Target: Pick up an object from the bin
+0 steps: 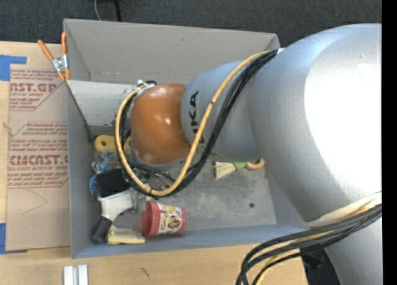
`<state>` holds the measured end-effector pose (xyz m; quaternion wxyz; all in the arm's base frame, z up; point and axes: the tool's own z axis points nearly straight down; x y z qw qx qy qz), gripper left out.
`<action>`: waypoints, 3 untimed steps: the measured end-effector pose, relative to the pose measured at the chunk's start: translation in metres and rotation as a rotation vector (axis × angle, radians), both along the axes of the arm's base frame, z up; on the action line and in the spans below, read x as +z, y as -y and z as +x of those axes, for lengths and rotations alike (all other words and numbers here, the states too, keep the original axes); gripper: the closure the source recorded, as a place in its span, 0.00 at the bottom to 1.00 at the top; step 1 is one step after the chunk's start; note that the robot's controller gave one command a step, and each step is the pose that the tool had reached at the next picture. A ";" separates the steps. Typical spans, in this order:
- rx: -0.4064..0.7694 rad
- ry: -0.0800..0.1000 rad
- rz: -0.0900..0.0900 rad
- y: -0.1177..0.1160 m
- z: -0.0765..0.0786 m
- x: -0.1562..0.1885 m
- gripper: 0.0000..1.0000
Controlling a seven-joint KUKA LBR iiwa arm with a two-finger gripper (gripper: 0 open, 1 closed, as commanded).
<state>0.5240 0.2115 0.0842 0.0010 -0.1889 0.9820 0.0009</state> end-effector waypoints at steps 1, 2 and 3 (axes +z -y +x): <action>0.045 0.000 0.000 0.054 0.018 -0.007 1.00; 0.039 -0.009 -0.005 0.040 0.011 0.041 1.00; 0.045 -0.006 -0.003 0.025 0.000 0.102 1.00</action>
Offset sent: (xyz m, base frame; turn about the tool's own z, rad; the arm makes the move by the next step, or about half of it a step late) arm -0.0012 0.0071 0.1273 -0.0385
